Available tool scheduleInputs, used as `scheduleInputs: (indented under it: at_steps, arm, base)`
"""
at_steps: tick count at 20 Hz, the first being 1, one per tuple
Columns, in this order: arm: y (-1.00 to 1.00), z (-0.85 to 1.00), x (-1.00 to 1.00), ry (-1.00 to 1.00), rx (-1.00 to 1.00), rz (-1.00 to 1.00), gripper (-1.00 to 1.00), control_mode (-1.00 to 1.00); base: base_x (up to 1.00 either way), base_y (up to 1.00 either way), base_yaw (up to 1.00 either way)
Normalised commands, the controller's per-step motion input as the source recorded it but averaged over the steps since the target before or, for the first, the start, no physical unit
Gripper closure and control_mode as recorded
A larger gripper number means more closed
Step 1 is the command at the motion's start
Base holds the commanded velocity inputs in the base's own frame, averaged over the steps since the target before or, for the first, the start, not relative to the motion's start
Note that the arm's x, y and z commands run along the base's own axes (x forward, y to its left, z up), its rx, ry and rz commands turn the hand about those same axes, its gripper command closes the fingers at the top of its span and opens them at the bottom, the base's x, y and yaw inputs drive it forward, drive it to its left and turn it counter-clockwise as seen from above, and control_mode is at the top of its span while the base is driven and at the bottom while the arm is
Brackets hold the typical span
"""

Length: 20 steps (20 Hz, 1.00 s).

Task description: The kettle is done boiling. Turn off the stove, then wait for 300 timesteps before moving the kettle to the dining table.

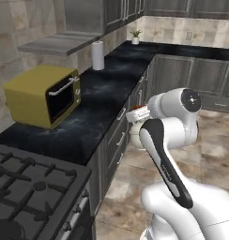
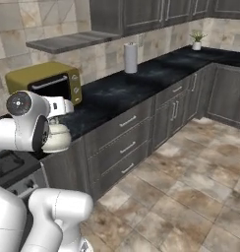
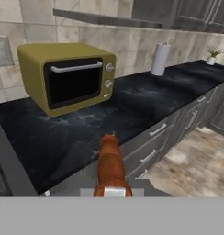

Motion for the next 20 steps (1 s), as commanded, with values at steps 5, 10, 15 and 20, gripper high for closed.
scheduleInputs:
  at_steps: [5,10,15,20]
  arm:
    - [0.0,0.0,0.0,0.0,0.0,0.0,1.0,1.0]
    - [0.0,0.0,0.0,0.0,0.0,0.0,1.0,1.0]
    - [0.0,0.0,0.0,0.0,0.0,0.0,1.0,1.0]
    - [0.0,0.0,0.0,0.0,0.0,0.0,1.0,1.0]
  base:
    - [0.01,-0.2,-0.39]
    - [0.02,-0.25,-0.39]
    - [0.08,-0.25,-0.39]
    - [0.08,-0.23,-0.38]
